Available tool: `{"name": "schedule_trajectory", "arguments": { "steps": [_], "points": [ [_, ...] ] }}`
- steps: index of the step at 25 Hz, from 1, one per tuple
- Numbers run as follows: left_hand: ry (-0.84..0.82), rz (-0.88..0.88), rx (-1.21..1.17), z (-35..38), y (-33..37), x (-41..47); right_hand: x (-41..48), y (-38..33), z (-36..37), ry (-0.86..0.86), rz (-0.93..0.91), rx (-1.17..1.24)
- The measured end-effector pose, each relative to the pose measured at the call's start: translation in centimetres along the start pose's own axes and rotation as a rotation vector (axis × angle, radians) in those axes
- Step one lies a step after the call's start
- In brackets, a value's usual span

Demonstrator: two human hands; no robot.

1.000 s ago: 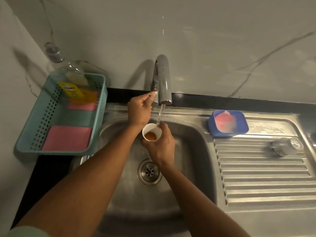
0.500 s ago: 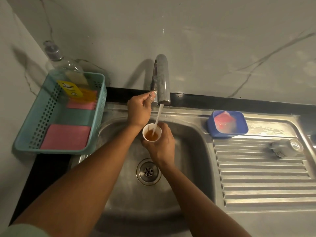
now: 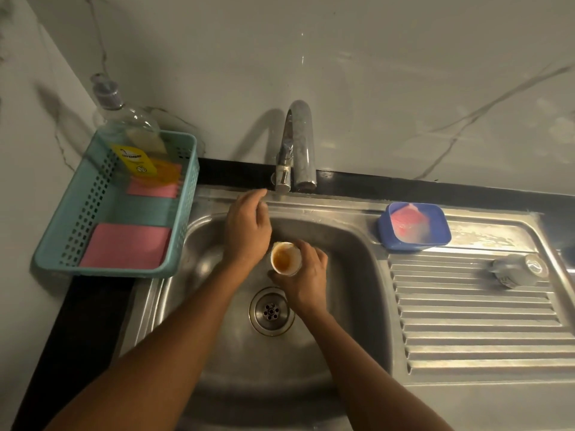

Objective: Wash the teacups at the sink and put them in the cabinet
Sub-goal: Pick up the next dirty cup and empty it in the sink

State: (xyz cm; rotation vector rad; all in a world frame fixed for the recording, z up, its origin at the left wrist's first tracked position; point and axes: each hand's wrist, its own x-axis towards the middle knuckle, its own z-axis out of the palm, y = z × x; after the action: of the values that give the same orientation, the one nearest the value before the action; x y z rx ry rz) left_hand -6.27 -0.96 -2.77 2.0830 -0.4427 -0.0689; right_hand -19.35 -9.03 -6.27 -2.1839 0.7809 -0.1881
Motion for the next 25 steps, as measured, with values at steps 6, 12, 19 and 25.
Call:
{"name": "schedule_trajectory", "arguments": {
  "steps": [6,12,19,25],
  "points": [
    [-0.102,-0.136,0.034,0.2,-4.8,-7.0,-3.0,1.0,0.9,0.019,0.118,-0.083],
    [-0.236,-0.426,-0.095,0.1,-5.0,-12.2,-5.0,-0.6,1.4,-0.139,0.608,0.096],
    [-0.144,-0.433,-0.201,-0.5,-2.3,-15.6,-5.3,-1.9,0.6,-0.485,0.956,0.911],
    [-0.08,-0.464,-0.236,0.4,-1.9,-15.3,-5.6,-1.7,-3.0,-0.475,0.836,0.557]
  ]
}}
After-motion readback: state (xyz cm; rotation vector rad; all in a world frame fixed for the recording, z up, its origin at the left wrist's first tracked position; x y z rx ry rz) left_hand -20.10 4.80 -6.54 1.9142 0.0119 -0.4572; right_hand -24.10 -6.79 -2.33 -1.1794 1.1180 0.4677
